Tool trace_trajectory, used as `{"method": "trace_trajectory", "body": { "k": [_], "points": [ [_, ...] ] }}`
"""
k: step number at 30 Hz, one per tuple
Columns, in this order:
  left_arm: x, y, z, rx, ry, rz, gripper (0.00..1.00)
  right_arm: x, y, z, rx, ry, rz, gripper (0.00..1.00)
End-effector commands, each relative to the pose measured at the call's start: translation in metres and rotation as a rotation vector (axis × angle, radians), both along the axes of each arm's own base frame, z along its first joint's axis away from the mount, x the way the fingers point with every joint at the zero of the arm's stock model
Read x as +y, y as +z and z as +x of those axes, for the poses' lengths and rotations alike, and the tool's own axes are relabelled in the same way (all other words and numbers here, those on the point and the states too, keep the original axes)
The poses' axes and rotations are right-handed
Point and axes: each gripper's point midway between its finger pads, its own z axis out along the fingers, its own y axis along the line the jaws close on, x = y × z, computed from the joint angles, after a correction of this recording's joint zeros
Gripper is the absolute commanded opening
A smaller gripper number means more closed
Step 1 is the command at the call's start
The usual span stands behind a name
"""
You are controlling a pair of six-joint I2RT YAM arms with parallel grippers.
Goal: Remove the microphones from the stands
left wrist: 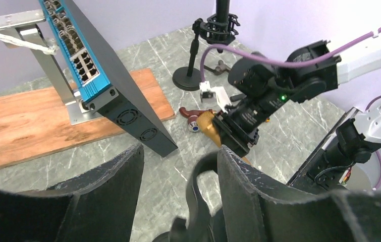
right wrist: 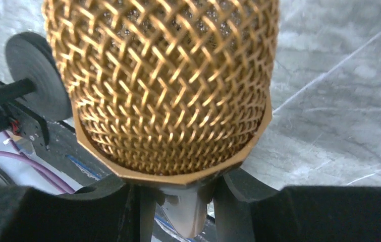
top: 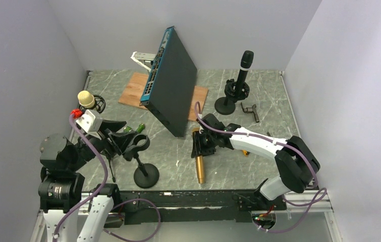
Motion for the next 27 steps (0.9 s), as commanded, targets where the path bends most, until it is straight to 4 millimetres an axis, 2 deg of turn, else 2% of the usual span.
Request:
{"method": "trace_trajectory", "body": {
  "k": [1,3,5,11,16,18,21,24,27],
  "points": [
    [0.006,0.006,0.003,0.036,0.051,-0.009,0.58,0.013,-0.008,0.0,0.034,-0.048,0.069,0.07],
    [0.009,0.0,0.006,0.066,0.073,-0.004,0.56,0.007,-0.017,0.008,0.006,-0.093,0.036,0.12],
    [0.012,-0.004,0.007,0.076,0.092,-0.001,0.54,0.004,-0.022,0.012,-0.014,-0.126,0.031,0.24],
    [0.015,-0.005,0.002,0.07,0.118,-0.006,0.54,-0.005,-0.037,0.009,-0.022,-0.161,0.0,0.43],
    [0.017,-0.009,-0.001,0.079,0.131,0.005,0.54,-0.013,-0.035,0.014,-0.102,-0.143,-0.066,0.66],
    [0.016,-0.011,-0.001,0.086,0.124,0.004,0.54,-0.017,-0.028,0.021,-0.15,-0.136,-0.095,0.76],
    [0.015,-0.011,-0.003,0.09,0.112,0.007,0.53,-0.014,-0.007,0.027,-0.215,-0.112,-0.075,0.82],
    [0.012,-0.013,-0.006,0.08,0.086,0.012,0.53,-0.002,0.028,0.029,-0.305,-0.061,-0.007,0.89],
    [0.0,-0.012,-0.014,0.064,-0.002,0.007,0.53,0.016,0.073,0.032,-0.379,-0.005,0.104,0.92]
  ]
}}
